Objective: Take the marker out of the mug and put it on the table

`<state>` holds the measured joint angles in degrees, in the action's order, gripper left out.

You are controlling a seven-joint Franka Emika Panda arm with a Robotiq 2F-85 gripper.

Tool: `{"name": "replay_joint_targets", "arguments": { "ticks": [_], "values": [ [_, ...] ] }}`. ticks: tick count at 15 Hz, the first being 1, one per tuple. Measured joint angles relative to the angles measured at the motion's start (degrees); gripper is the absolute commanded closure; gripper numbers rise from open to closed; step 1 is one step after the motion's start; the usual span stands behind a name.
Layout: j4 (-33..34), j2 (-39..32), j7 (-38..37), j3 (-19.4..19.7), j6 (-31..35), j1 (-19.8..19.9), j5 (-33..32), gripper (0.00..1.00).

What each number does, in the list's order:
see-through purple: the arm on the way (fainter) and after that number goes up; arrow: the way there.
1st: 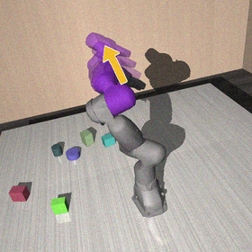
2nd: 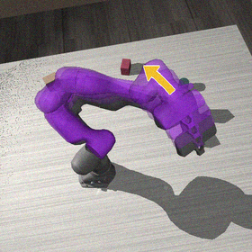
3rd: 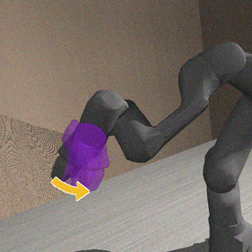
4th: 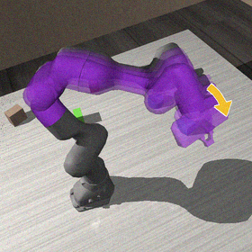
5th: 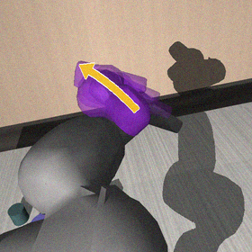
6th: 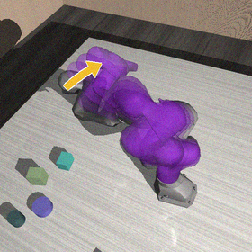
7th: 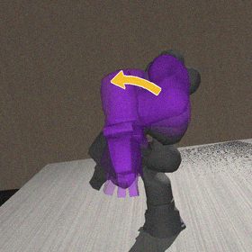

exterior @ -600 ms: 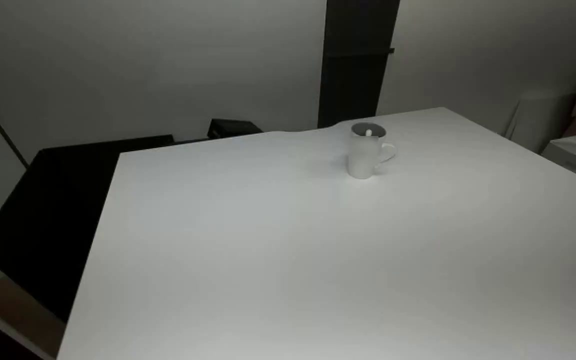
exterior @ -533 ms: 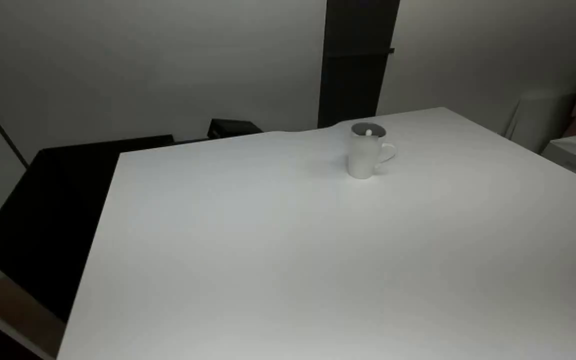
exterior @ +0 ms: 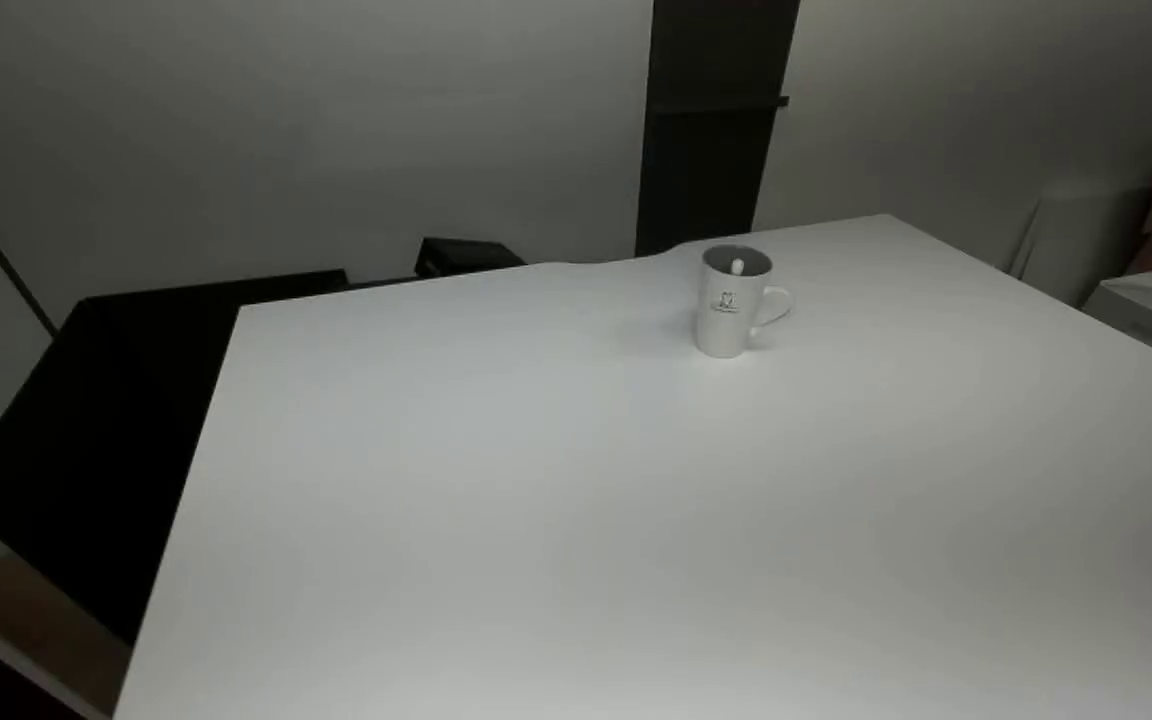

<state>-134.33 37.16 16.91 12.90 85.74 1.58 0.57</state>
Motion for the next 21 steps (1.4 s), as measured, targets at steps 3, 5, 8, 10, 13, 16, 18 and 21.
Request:
{"name": "replay_joint_targets", "arguments": {
  "ticks": [3,5,8,10,13,16,18,21],
  "values": [
    [0.0,0.0,0.0,0.0,0.0,0.0,0.0,0.0],
    [-0.03,-0.14,0.02,-0.02,0.16,0.13,0.04,0.0],
    [0.35,-2.17,0.1,0.35,3.28,1.32,-0.54,0.0],
    [1.8,-5.49,1.07,1.34,5.64,2.1,-1.09,0.0],
    [6.08,-12.72,3.25,2.98,9.18,3.32,-2.73,0.0],
    [12.26,-21.14,5.86,3.85,11.65,4.48,-4.09,0.0],
    [17.11,-26.92,7.92,4.02,12.63,5.28,-5.17,0.0],
    [25.13,-36.1,10.41,3.95,13.43,6.6,-6.29,0.0]
  ]
}}
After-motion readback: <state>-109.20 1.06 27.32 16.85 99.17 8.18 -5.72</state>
